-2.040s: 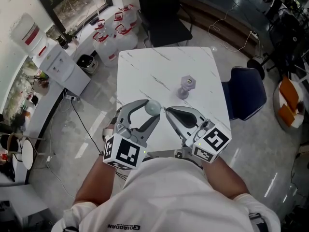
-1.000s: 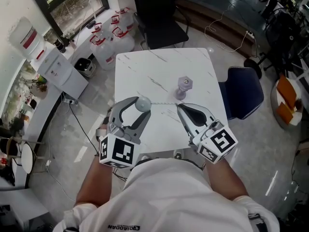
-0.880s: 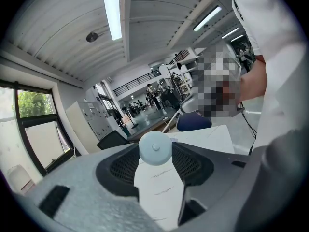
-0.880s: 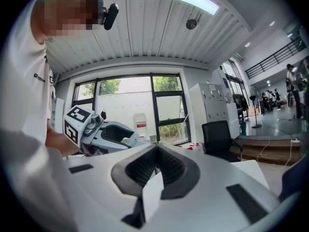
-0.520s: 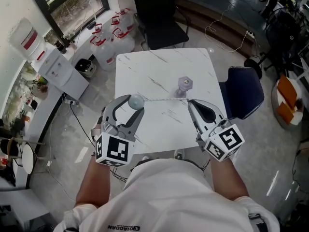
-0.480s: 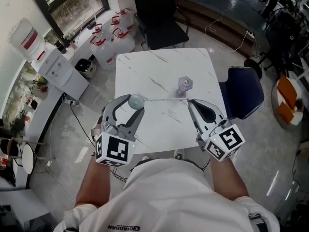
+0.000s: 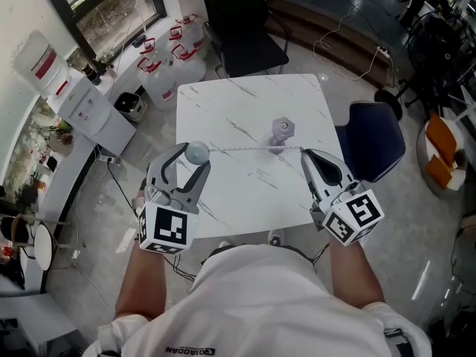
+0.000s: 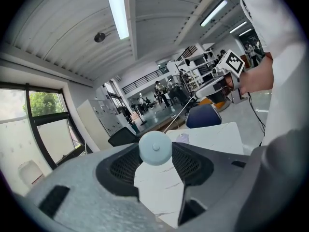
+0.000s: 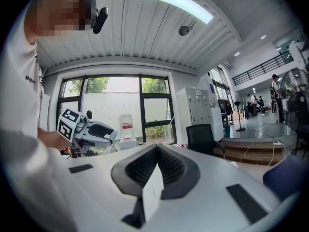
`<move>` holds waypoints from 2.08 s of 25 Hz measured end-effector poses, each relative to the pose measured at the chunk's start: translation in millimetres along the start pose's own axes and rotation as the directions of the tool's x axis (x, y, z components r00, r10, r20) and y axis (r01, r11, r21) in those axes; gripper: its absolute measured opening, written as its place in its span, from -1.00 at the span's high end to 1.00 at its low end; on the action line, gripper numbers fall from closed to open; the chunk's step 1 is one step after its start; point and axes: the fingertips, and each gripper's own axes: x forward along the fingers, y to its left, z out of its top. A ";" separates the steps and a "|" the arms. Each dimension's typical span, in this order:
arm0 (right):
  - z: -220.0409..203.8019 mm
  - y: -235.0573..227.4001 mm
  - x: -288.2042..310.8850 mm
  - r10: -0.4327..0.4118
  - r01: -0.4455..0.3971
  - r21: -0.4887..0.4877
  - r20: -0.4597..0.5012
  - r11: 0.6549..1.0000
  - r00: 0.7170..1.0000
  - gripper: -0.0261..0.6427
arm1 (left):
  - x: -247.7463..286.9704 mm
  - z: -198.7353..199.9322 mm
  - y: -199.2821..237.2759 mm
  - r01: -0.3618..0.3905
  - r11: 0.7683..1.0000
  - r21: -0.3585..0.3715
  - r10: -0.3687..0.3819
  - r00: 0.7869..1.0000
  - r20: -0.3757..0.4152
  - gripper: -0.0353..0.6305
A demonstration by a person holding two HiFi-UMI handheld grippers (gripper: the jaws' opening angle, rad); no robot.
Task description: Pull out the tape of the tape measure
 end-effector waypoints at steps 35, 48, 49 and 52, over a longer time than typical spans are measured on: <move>5.3 -37.5 -12.7 -0.136 0.136 -0.009 0.022 0.991 0.990 0.89 | -8.6 -19.4 22.9 -0.057 0.998 -0.003 0.057 0.998 -0.029 0.23; -6.9 -53.1 -13.1 -0.171 0.171 -0.020 -0.019 0.985 0.985 0.90 | -8.2 -36.0 30.3 -0.065 0.998 -0.018 0.064 0.996 -0.065 0.23; -6.1 -54.9 -13.7 -0.167 0.167 -0.014 -0.017 0.986 0.986 0.90 | -9.3 -37.4 33.1 -0.065 0.997 -0.028 0.063 0.996 -0.065 0.23; -6.8 -54.0 -14.0 -0.159 0.159 -0.008 -0.020 0.987 0.987 0.90 | -9.4 -38.4 34.3 -0.061 0.998 -0.017 0.059 0.996 -0.073 0.22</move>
